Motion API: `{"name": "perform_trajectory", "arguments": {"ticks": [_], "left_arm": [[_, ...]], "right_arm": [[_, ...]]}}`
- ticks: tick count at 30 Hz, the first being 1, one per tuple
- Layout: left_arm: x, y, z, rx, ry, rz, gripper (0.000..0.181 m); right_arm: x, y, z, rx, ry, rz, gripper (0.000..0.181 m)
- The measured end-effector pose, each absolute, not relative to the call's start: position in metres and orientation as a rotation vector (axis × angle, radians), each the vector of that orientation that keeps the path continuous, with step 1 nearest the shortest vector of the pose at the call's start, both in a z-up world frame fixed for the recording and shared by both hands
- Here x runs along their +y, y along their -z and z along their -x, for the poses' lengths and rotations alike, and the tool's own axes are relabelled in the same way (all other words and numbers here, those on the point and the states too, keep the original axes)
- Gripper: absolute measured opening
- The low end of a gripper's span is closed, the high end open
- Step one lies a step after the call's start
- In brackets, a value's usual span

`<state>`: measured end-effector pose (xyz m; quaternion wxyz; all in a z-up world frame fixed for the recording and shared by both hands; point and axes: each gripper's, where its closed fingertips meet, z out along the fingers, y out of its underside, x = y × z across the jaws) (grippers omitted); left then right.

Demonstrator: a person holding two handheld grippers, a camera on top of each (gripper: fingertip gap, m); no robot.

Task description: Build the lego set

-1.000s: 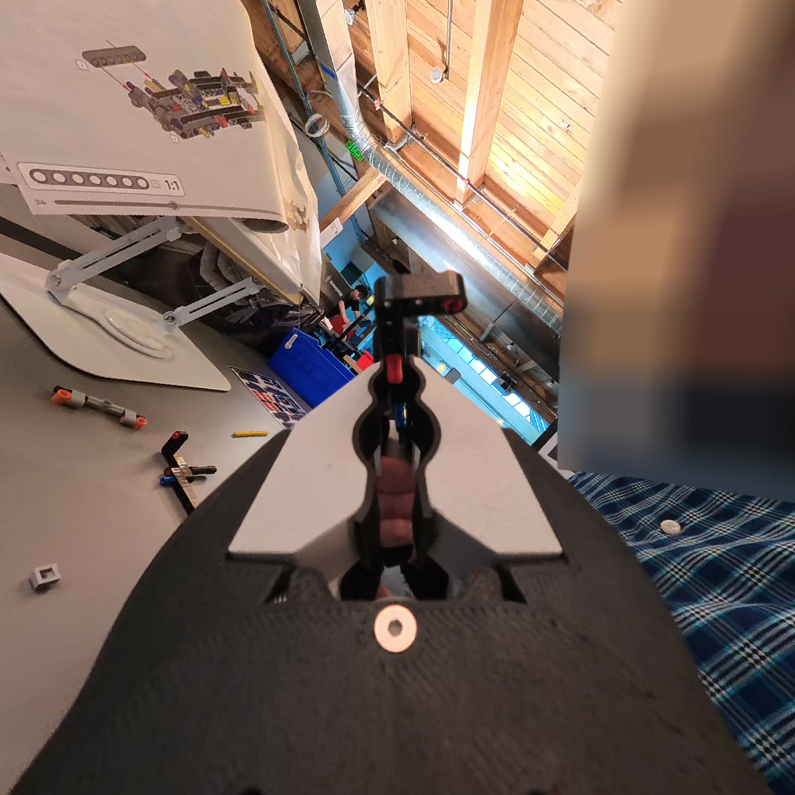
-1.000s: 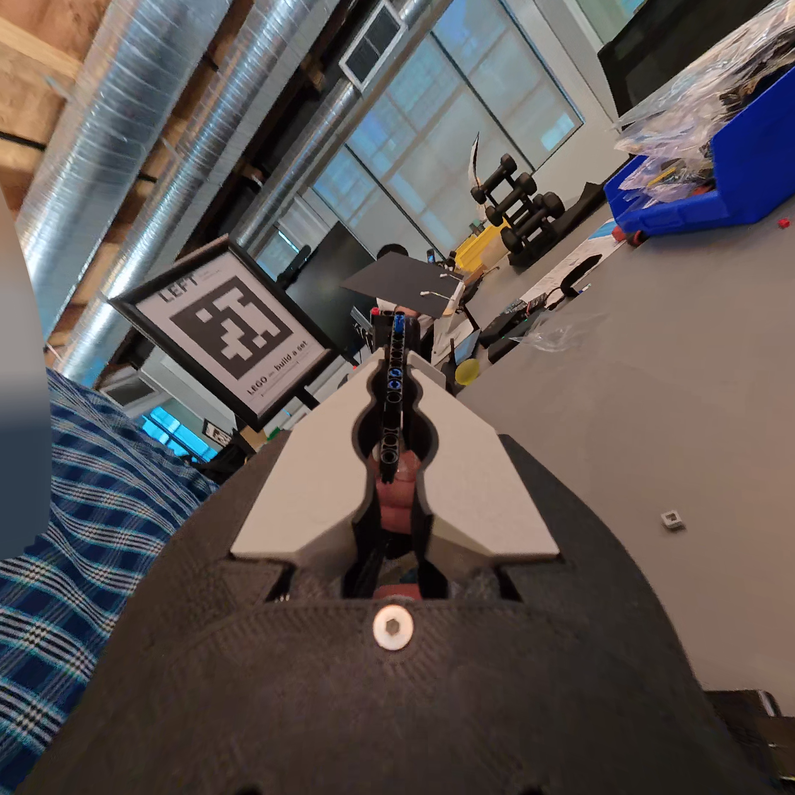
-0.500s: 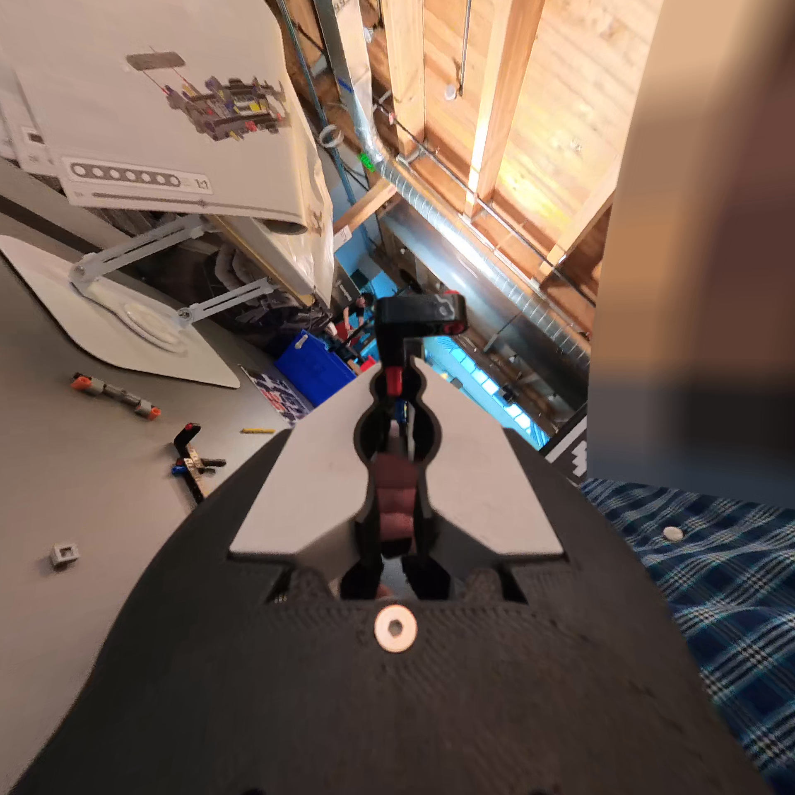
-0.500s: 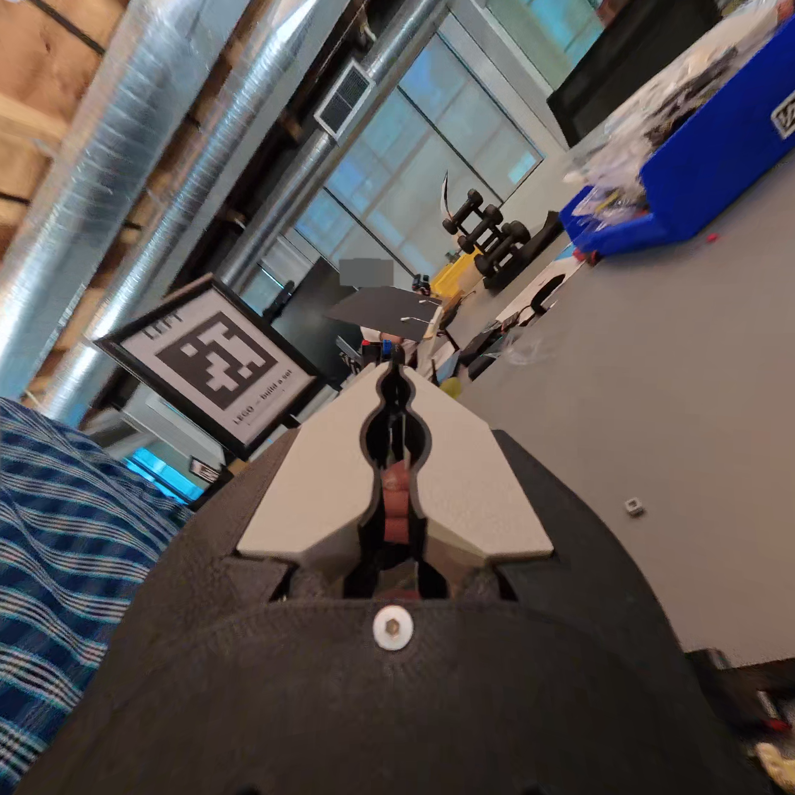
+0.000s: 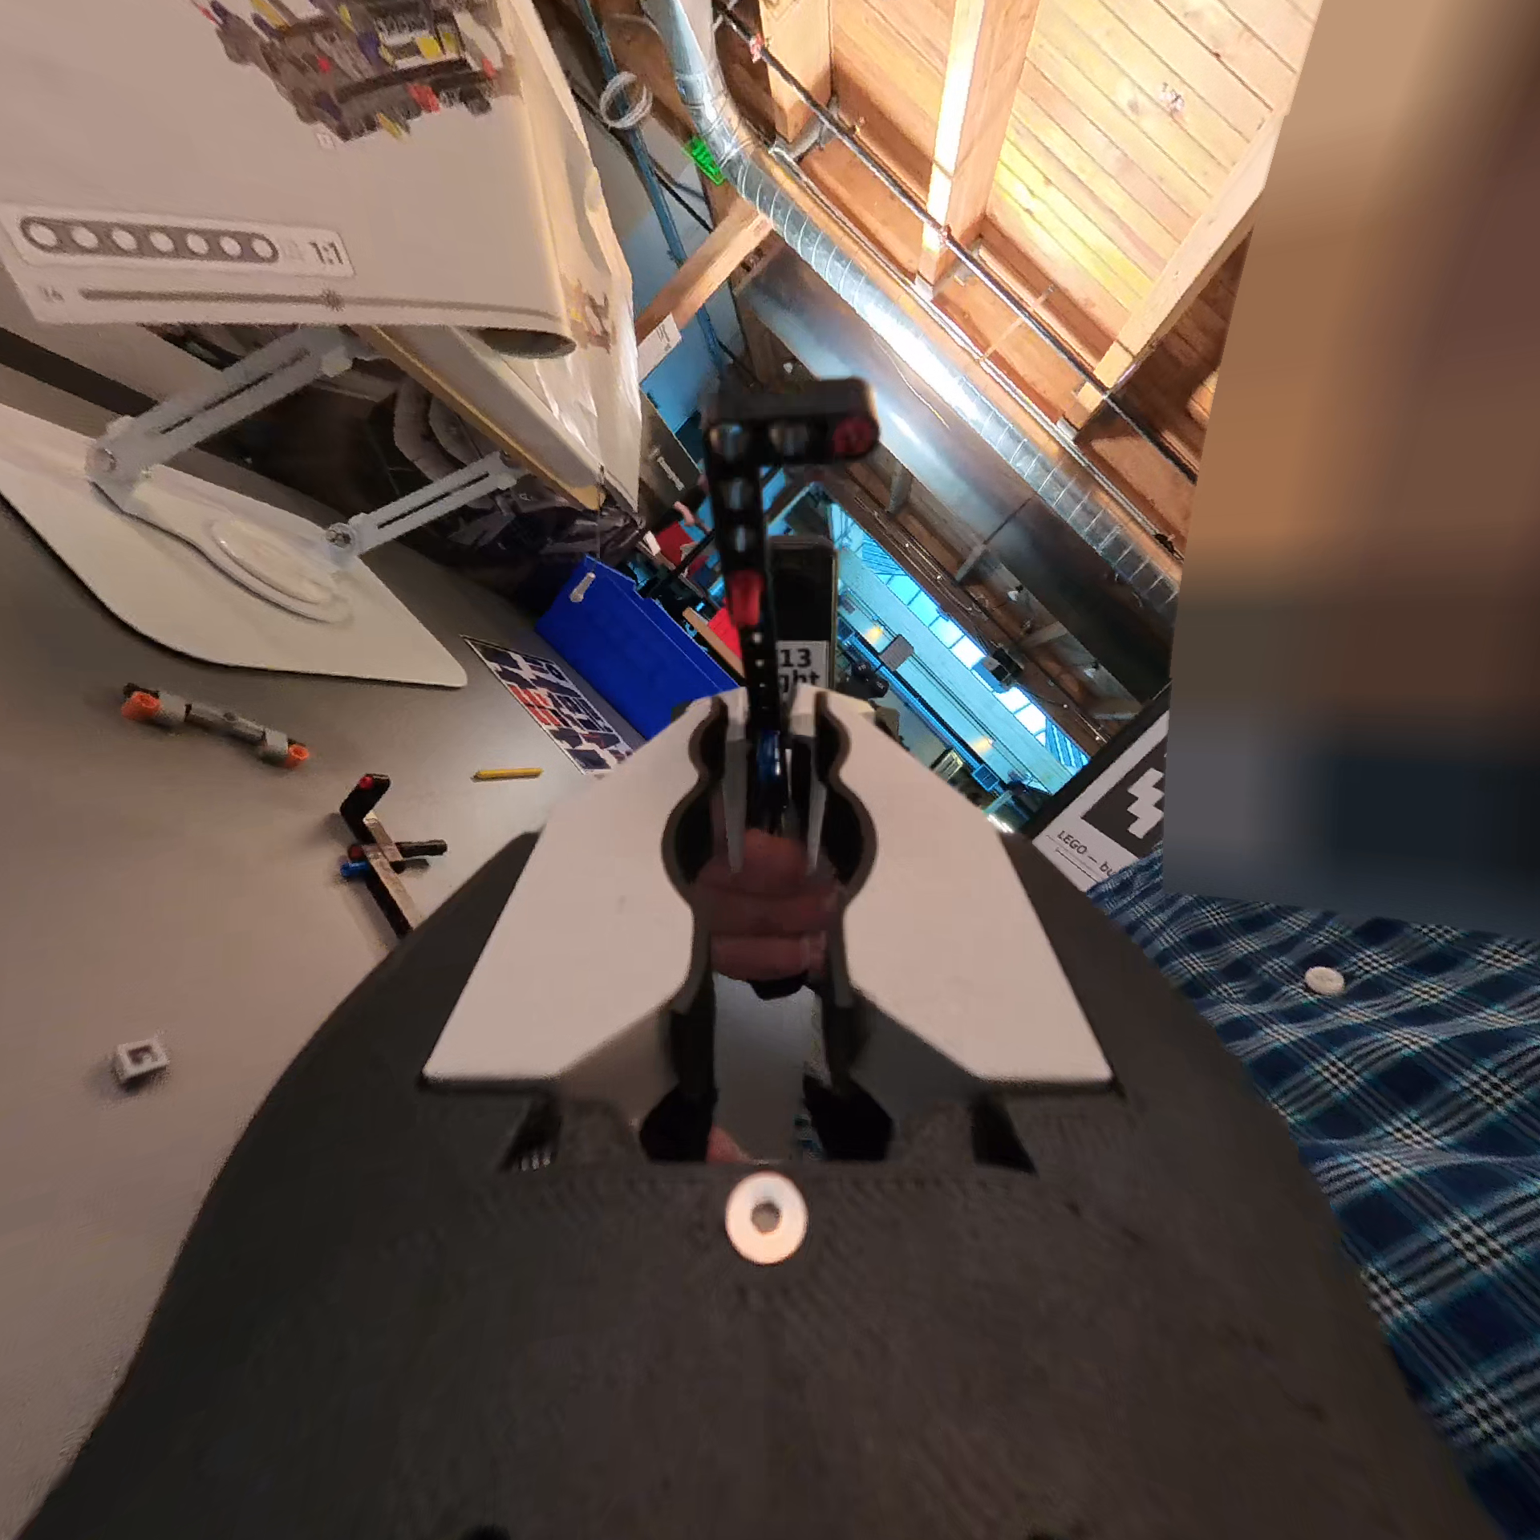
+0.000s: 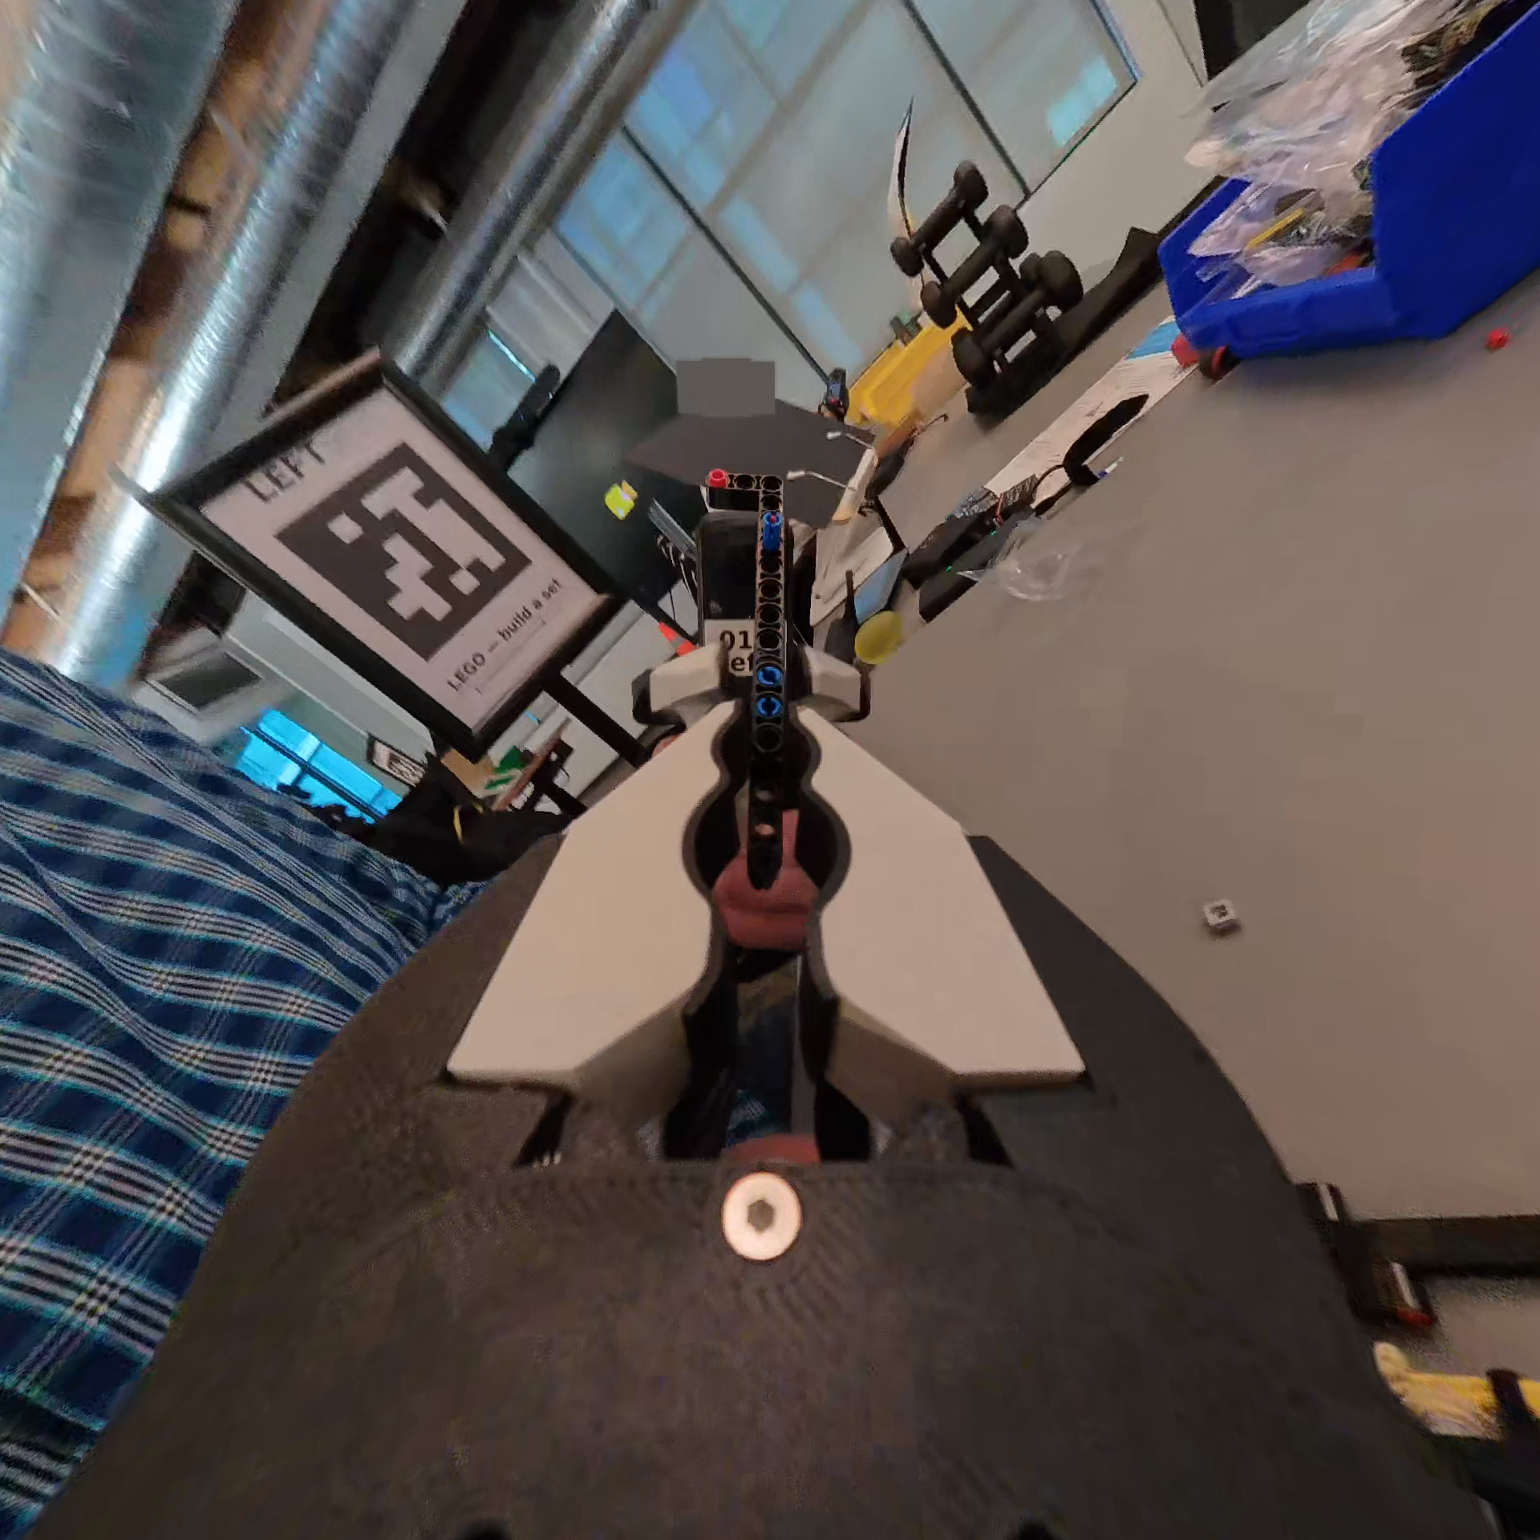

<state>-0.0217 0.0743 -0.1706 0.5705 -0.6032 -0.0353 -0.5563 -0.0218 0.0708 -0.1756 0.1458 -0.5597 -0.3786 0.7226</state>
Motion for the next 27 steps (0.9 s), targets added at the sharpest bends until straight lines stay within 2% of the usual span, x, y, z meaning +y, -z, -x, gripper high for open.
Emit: {"name": "perform_trajectory", "arguments": {"ticks": [2, 5, 8, 14, 16, 18, 20, 23, 27], "left_arm": [[0.075, 0.169, 0.018, -0.077, 1.305, 1.413, 0.024], [0.078, 0.172, 0.012, -0.053, 1.268, 1.453, 0.013], [0.076, 0.172, 0.018, -0.045, 1.211, 1.455, 0.010], [0.076, 0.164, 0.027, -0.054, 1.175, 1.451, 0.021], [0.079, 0.165, 0.024, -0.068, 1.177, 1.469, 0.009], [0.081, 0.168, 0.026, -0.102, 1.193, 1.476, 0.006], [0.086, 0.175, 0.030, -0.168, 1.173, 1.506, 0.006], [0.091, 0.180, 0.036, -0.268, 1.160, 1.510, 0.006], [0.094, 0.186, 0.034, -0.346, 1.157, 1.527, 0.006]], "right_arm": [[0.071, 0.180, 0.022, -1.081, -2.082, 1.635, 0.005], [0.070, 0.179, 0.023, -1.013, -2.149, 1.647, 0.004], [0.071, 0.175, 0.021, -0.929, -2.245, 1.639, 0.004], [0.072, 0.176, 0.019, -0.947, -2.237, 1.647, 0.004], [0.068, 0.176, 0.020, -0.976, -2.231, 1.652, 0.005], [0.069, 0.178, 0.021, -0.977, -2.208, 1.670, 0.005], [0.073, 0.187, 0.023, -1.035, -2.051, 1.690, 0.009], [0.078, 0.203, 0.022, -1.245, -1.617, 1.658, 0.037], [0.080, 0.212, 0.022, -1.451, -1.154, 1.561, 0.042]]}}
